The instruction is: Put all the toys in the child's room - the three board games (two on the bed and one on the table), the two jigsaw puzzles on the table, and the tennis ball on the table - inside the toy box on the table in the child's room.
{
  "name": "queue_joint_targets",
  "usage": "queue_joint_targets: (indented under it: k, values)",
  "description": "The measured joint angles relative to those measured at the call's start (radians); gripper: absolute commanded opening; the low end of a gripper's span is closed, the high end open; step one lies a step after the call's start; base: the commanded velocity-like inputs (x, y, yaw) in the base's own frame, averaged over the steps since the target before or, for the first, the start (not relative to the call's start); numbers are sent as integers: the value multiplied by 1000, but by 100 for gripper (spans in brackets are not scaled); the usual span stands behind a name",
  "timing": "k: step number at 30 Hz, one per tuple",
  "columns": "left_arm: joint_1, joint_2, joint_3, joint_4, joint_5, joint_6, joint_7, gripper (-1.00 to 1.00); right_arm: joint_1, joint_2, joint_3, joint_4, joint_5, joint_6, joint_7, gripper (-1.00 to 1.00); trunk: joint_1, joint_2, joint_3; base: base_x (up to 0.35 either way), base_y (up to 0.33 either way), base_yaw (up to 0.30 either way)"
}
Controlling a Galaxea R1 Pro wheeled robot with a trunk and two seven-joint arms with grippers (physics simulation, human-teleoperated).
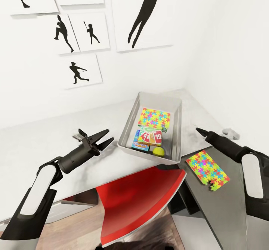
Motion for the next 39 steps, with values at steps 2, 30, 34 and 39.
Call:
queue_joint_targets:
  k: [2,30,34,39]
  values:
    - [0,0,0,0,0,0,0,100,28,-22,-13,-5,-1,3,9,100,0,0,0,0,0,-33]
    - [-10,-2,-3,-3,2,6,0,100,165,-109,-121,-26,-35,147,49,100,0,0,4,0,0,-237]
    - [-11,-1,-3,-3,2,8,0,100,166,-108,-120,-27,-35,148,49,100,0,0,6,0,0,-280]
    - [-12,-1,-3,-3,2,10,-1,100,167,-107,-120,-27,-35,150,50,100,0,0,8,0,0,-281]
